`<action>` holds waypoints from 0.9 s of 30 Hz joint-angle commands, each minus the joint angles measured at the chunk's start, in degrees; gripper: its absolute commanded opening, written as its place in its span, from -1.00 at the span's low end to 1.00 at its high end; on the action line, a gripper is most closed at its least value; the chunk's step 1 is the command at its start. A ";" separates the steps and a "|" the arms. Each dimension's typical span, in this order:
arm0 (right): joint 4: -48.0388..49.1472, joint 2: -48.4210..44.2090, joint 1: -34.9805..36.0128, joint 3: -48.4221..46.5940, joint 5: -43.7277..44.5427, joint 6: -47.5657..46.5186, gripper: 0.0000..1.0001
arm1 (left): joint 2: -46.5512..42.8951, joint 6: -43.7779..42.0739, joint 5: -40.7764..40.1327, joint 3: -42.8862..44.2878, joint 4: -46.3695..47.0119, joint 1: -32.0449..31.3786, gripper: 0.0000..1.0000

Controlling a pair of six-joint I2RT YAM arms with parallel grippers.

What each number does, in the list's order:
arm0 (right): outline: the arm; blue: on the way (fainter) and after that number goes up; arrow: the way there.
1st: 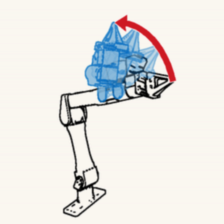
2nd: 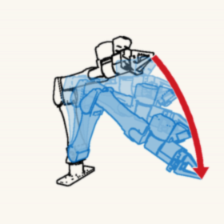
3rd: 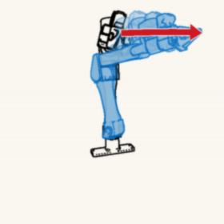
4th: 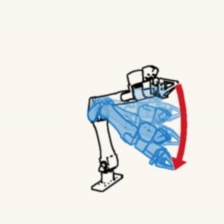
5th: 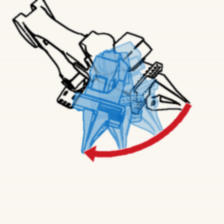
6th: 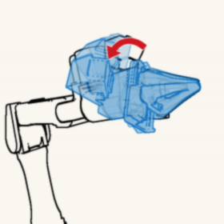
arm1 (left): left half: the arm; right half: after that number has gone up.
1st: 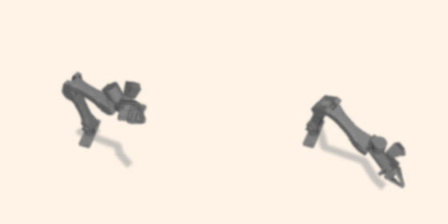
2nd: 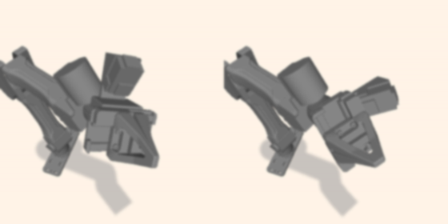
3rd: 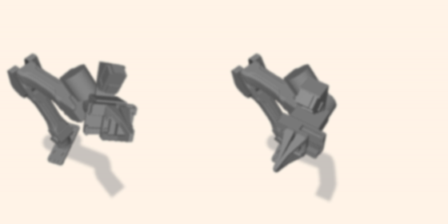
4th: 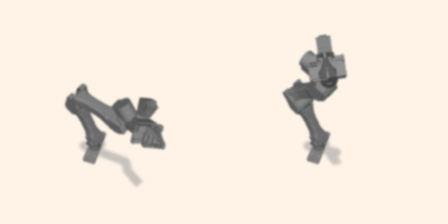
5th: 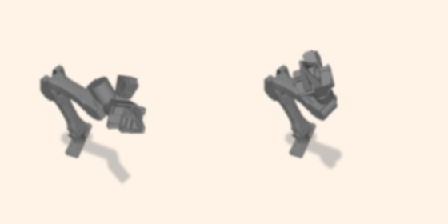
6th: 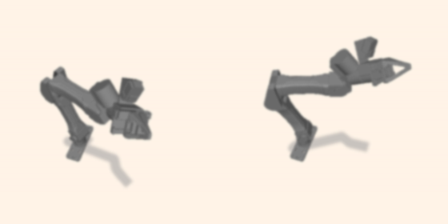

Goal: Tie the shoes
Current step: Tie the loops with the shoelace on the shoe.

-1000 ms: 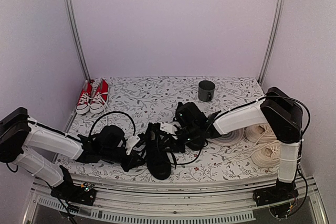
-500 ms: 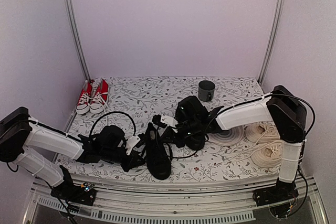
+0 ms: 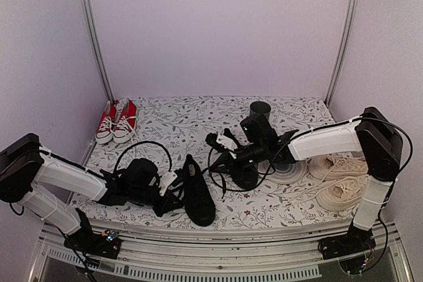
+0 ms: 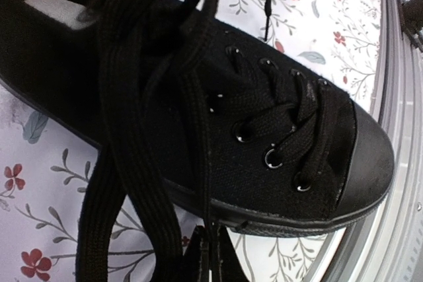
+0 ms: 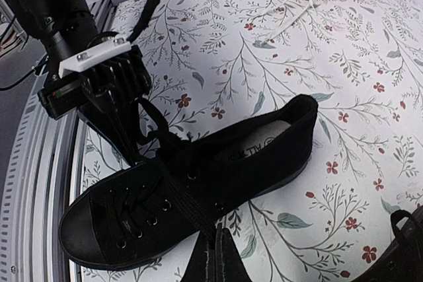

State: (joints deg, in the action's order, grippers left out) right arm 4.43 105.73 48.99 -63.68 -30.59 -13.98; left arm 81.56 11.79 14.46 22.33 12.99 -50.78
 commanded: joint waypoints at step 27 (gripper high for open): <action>3.68 -3.97 -4.93 8.73 -4.31 11.81 -0.99 | -5.43 1.60 0.39 -5.03 3.90 1.90 -1.00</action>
State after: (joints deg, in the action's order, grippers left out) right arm 6.55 102.06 44.12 -54.65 -33.26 -3.42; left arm 78.41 12.10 15.68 20.10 15.09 -49.80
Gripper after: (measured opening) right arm 0.011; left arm 0.005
